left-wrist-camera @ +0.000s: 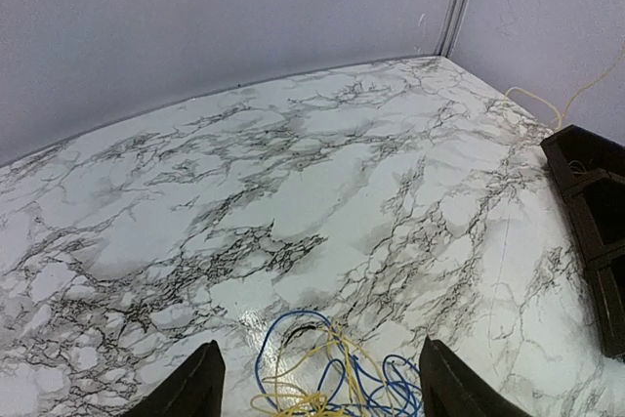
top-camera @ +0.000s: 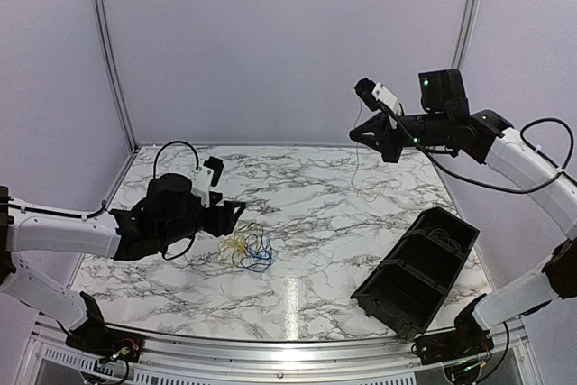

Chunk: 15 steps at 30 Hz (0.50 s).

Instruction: Untangle the cables

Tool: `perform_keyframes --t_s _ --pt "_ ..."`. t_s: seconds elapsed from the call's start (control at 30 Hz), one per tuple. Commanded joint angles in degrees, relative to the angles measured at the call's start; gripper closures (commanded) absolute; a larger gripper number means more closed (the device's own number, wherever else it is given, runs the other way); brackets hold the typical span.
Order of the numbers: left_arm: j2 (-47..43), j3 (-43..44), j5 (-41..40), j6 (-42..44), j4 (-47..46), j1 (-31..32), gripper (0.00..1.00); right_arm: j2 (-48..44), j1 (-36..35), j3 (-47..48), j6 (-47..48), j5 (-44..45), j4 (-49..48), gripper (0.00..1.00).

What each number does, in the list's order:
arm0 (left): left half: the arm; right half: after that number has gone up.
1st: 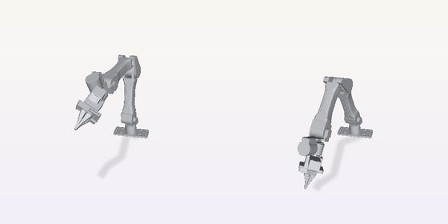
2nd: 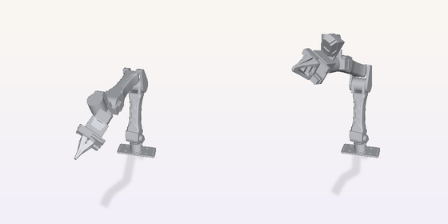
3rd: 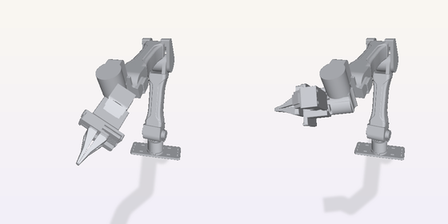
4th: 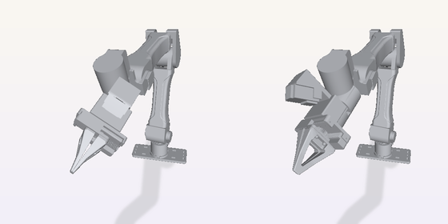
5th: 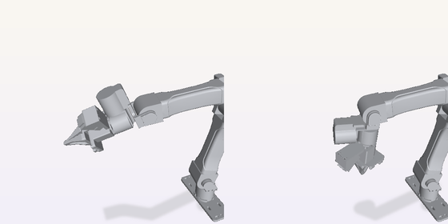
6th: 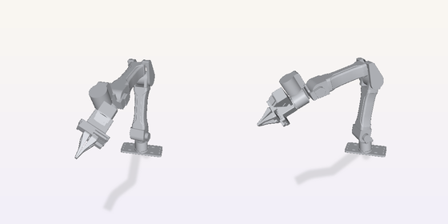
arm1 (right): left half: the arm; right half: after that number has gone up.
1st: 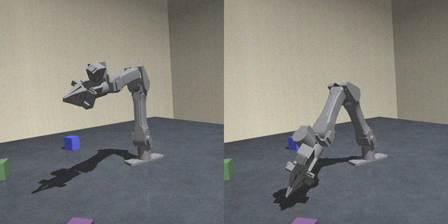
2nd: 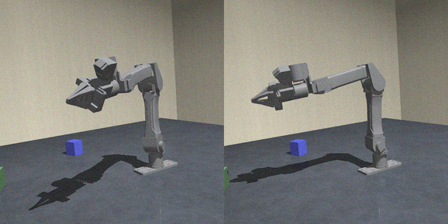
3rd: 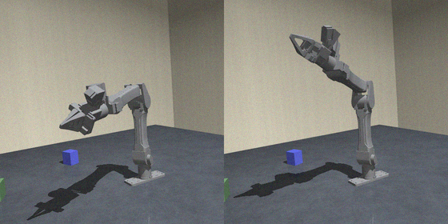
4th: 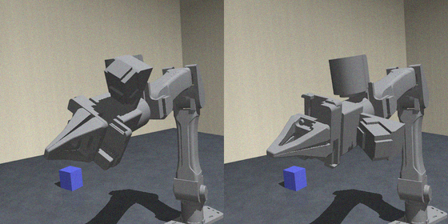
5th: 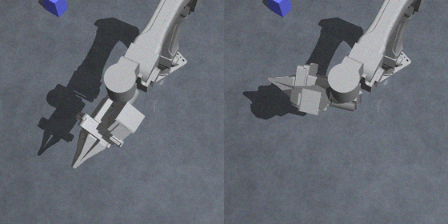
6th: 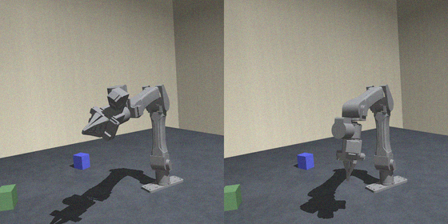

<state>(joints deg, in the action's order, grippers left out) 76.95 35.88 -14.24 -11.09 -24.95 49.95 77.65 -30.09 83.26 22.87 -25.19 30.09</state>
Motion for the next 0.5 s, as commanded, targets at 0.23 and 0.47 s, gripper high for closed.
perform_keyframes --t_s 0.23,0.47 --pt "5.8 12.2 -3.6 -2.4 10.0 0.0 0.28 -16.1 4.0 -16.3 6.1 5.8 9.1 1.0" --pt "12.7 15.7 -3.4 -4.2 9.6 0.0 0.28 -20.6 10.2 -18.0 13.4 4.8 20.1 1.0"
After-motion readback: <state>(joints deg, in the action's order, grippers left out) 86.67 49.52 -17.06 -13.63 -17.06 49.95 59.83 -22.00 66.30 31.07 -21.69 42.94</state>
